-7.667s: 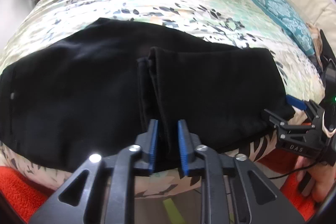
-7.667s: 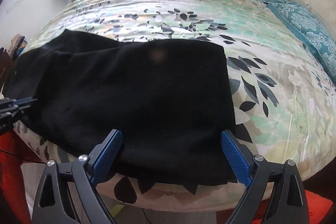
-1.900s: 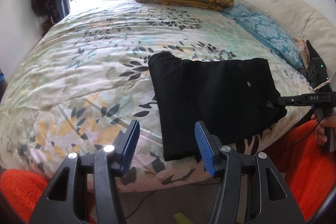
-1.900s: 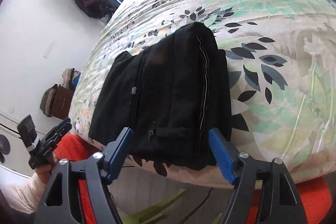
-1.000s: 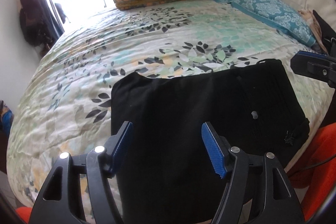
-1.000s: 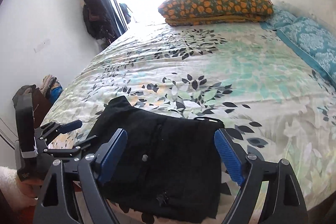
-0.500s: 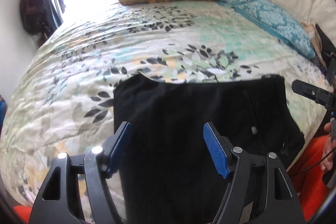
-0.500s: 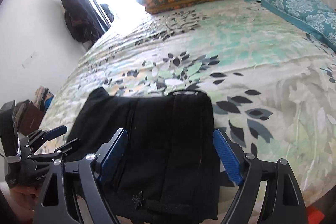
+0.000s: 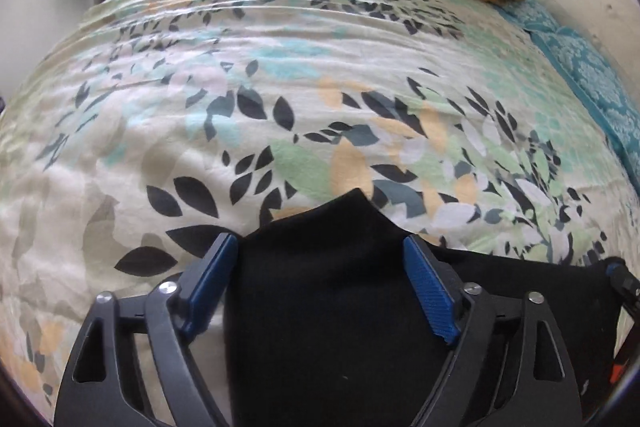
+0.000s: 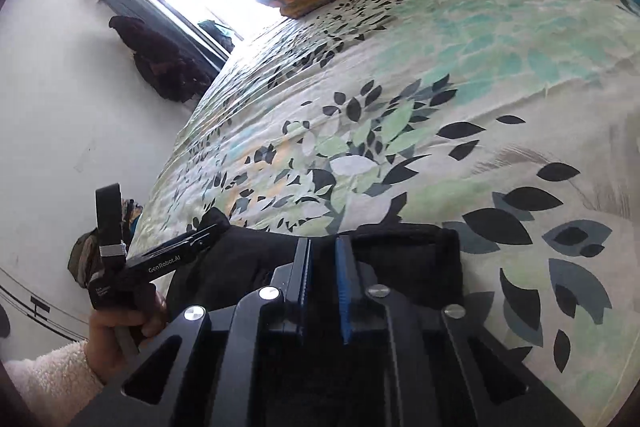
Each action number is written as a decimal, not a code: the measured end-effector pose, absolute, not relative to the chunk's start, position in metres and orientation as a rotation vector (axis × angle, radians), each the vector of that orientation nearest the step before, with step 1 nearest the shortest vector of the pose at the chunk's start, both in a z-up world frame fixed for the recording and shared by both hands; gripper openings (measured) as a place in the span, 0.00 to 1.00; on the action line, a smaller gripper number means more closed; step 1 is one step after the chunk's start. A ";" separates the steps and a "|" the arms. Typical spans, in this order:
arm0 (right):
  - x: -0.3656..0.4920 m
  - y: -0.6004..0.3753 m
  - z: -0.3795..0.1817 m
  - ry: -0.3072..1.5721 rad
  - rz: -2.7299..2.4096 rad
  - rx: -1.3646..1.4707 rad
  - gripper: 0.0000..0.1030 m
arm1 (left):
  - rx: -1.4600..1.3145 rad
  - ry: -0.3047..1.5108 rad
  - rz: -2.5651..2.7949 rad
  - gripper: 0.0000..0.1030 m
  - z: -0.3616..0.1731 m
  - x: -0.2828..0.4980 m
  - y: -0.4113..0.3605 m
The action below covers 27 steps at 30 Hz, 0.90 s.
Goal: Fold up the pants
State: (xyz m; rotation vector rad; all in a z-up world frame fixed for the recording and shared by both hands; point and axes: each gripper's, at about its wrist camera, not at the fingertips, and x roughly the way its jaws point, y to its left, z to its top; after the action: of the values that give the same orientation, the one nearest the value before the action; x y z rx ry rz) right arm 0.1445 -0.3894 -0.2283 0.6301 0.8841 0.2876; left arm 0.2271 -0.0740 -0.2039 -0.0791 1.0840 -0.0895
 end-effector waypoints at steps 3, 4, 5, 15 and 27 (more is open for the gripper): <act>0.143 -0.392 -0.230 0.865 0.294 0.637 0.08 | -0.154 1.093 -0.118 0.93 -0.208 0.227 -0.064; 0.142 -0.388 -0.228 0.852 0.286 0.603 0.08 | -0.151 1.089 -0.119 0.93 -0.208 0.226 -0.064; 0.140 -0.385 -0.227 0.838 0.278 0.580 0.08 | -0.154 1.087 -0.121 0.93 -0.208 0.225 -0.063; 0.121 -0.381 -0.205 0.786 0.240 0.472 0.19 | -0.139 1.017 -0.183 0.91 -0.146 0.187 -0.059; 0.020 -0.315 -0.167 0.865 0.196 0.215 0.76 | 0.117 1.087 -0.366 0.91 -0.163 0.068 -0.112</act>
State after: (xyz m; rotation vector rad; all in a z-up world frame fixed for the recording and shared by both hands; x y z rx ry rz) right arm 0.0203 -0.3153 -0.1674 0.2150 0.8652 0.1958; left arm 0.0675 -0.1116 -0.1633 0.1165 1.0872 -0.3656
